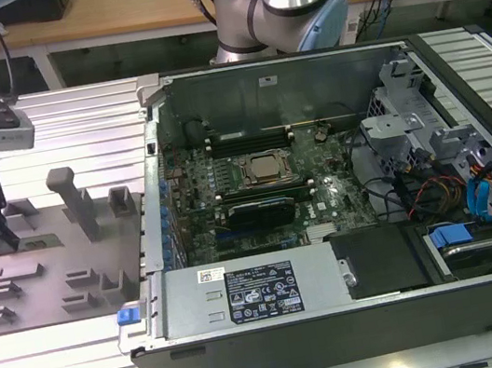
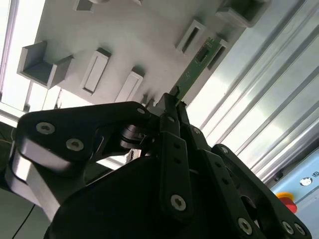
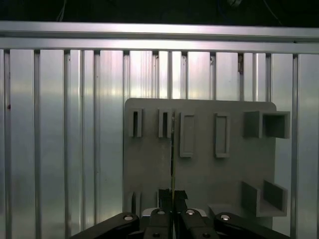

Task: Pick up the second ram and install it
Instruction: 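Pick up the second ram and move it above second insertion slot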

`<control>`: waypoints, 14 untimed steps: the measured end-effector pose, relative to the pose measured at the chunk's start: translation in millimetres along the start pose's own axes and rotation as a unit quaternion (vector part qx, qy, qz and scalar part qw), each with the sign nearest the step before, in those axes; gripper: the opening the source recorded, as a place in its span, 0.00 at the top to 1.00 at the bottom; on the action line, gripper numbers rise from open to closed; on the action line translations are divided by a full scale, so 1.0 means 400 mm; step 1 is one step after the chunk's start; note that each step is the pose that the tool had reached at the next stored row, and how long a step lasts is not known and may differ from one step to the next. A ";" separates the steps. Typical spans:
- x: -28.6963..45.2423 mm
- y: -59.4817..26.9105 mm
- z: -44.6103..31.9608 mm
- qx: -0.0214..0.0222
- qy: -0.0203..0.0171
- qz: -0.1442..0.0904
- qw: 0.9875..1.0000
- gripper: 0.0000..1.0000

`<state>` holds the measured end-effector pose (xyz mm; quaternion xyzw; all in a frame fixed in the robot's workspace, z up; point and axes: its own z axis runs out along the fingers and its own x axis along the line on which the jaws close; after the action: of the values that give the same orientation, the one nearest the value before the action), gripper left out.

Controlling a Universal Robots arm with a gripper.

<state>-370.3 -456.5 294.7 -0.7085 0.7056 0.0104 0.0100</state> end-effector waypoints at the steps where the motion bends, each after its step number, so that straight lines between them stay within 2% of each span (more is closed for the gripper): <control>1: 0.000 0.000 -0.003 0.000 0.000 0.000 1.000 0.89; 3: -0.001 0.000 -0.012 0.000 0.000 0.000 1.000 0.89; 10: -0.003 0.000 -0.061 0.000 0.000 0.000 1.000 0.89; 14: -0.004 0.000 -0.079 0.000 0.000 0.000 1.000 0.89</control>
<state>-370.3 -455.8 326.3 -0.7085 0.7056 0.0104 0.0100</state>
